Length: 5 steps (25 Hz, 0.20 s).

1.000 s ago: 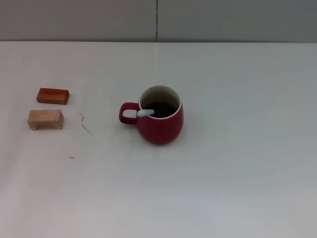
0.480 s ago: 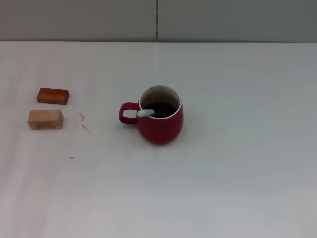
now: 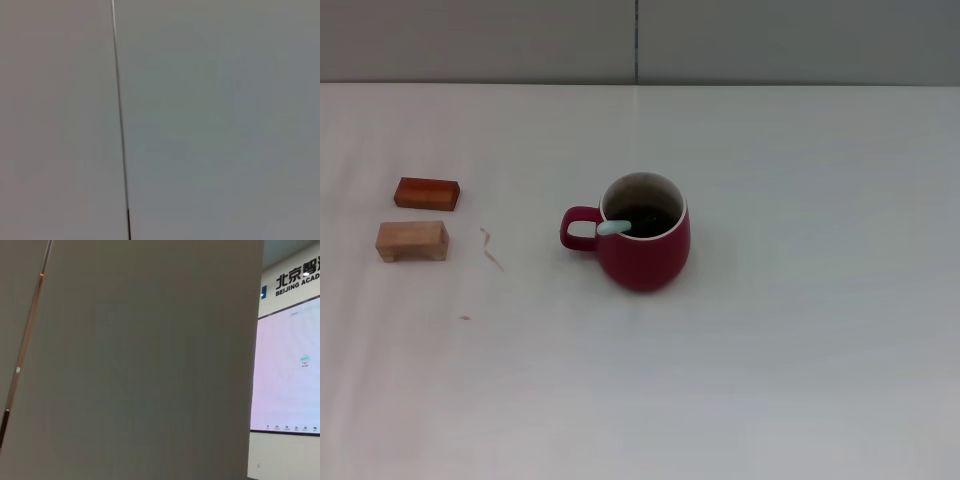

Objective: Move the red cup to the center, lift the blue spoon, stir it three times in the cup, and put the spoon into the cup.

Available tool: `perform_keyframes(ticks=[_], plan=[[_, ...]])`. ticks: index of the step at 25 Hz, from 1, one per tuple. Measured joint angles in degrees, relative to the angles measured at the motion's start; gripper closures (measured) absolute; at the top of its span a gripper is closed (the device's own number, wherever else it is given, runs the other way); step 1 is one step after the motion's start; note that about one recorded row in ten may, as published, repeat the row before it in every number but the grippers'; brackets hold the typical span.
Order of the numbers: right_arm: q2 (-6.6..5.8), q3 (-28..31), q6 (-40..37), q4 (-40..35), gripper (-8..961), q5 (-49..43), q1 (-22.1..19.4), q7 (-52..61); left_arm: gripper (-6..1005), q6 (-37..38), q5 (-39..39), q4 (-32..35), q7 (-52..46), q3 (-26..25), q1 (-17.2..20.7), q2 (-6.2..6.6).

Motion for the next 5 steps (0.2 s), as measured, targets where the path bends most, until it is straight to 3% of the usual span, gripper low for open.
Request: perform_keyframes(ticks=[5], plan=[[0.02, 0.2, -0.6, 0.4, 324, 0.0, 0.5, 0.0, 518, -0.2, -0.4, -0.9, 0.1, -0.1, 0.0, -0.02]])
